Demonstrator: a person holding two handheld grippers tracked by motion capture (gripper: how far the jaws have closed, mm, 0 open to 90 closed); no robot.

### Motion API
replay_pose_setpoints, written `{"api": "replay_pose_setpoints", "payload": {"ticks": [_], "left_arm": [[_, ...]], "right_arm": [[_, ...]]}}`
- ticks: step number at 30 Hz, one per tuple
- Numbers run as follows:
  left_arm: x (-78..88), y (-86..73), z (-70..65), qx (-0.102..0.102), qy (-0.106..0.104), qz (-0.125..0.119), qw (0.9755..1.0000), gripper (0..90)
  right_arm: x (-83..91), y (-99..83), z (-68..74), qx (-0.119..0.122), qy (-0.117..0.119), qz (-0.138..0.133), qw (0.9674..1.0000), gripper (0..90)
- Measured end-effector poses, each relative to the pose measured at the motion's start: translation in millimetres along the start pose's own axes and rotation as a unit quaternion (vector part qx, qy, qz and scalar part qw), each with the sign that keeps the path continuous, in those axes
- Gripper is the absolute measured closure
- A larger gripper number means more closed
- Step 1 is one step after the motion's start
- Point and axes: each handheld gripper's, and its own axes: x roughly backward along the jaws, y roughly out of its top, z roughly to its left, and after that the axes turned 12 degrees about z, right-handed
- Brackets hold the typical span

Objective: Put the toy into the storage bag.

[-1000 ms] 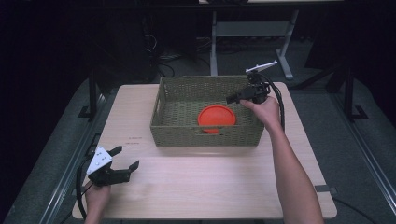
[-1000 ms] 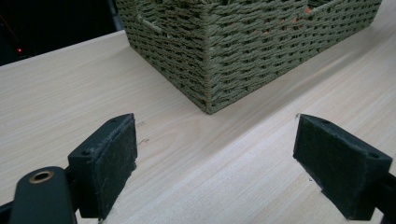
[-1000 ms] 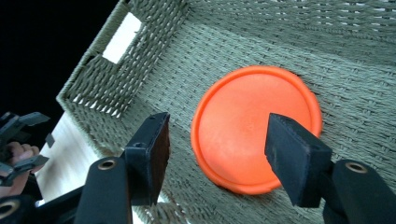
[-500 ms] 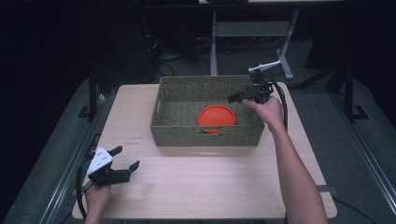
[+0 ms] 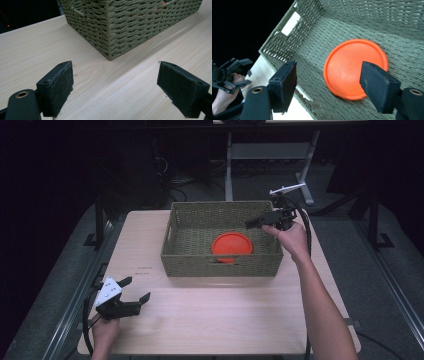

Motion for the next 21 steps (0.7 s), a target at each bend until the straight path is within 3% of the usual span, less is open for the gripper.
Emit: {"api": "replay_pose_setpoints", "payload": {"ticks": [21], "left_arm": [[1.2,0.4,0.2,0.001,-0.001,-0.003,1.0000,13.0]], "right_arm": [[17.2,-13.9,15.7,0.031,0.024,-0.019,0.9991,22.8]]}}
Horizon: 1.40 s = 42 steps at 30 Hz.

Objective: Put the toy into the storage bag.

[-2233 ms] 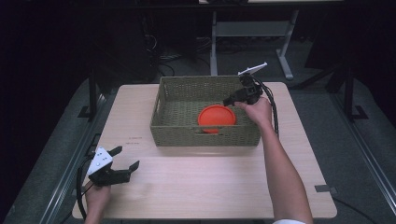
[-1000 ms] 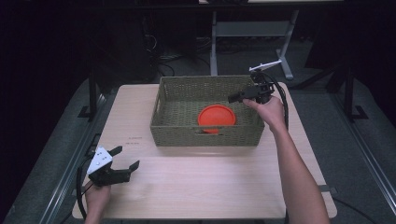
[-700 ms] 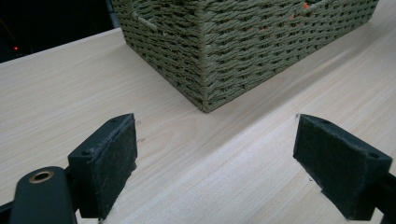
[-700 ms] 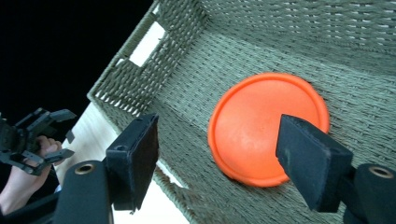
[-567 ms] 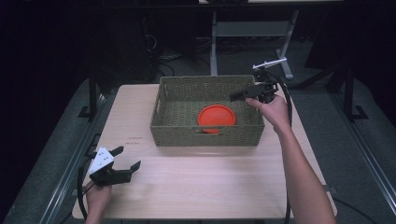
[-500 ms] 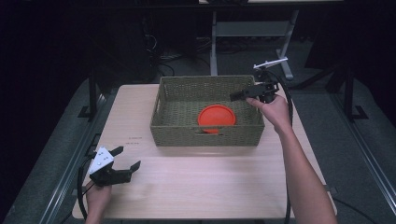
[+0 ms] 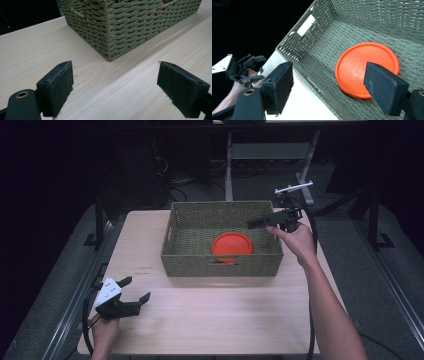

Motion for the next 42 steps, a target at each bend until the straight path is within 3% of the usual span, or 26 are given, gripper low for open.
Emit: {"api": "replay_pose_setpoints", "payload": {"ticks": [42], "left_arm": [[-0.6,0.5,-1.7,-0.004,-0.003,0.005,1.0000,13.0]], "right_arm": [[1.4,-46.2,10.7,0.032,0.029,0.005,0.9991,16.7]]}}
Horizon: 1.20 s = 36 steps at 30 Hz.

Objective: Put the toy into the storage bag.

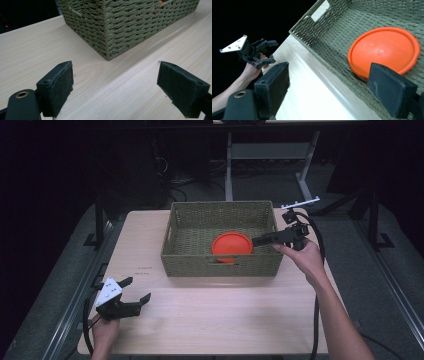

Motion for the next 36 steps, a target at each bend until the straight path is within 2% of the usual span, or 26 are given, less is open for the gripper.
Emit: {"api": "replay_pose_setpoints", "payload": {"ticks": [15,27,36], "left_arm": [[0.0,-0.5,0.2,0.002,-0.003,0.001,1.0000,13.0],[0.6,-1.2,0.6,0.005,-0.003,0.004,1.0000,13.0],[0.9,-1.3,0.6,0.006,-0.002,0.003,1.0000,13.0]], "right_arm": [[-6.0,-23.7,11.5,0.029,0.010,0.006,0.9995,16.1],[-6.0,-43.0,13.7,0.034,0.019,0.004,0.9992,16.1],[-7.4,-58.6,9.4,0.034,0.023,0.002,0.9992,16.1]]}}
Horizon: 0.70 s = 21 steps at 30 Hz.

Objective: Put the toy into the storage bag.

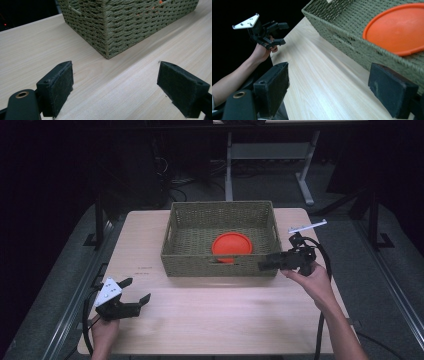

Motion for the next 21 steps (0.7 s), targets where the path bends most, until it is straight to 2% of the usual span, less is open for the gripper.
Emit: {"api": "replay_pose_setpoints", "payload": {"ticks": [15,17,21], "left_arm": [[0.2,-0.1,0.0,-0.002,-0.001,0.000,1.0000,13.0],[0.1,-0.4,-0.5,0.003,-0.004,0.000,1.0000,13.0],[1.0,-0.2,-0.1,-0.004,-0.003,0.003,1.0000,13.0]], "right_arm": [[-3.3,-28.6,-8.7,-0.007,0.004,0.000,1.0000,16.0],[-4.0,-33.5,-10.6,-0.010,0.007,-0.004,0.9999,16.0],[-5.1,-42.8,-15.5,-0.016,0.010,-0.007,0.9998,16.0]]}}
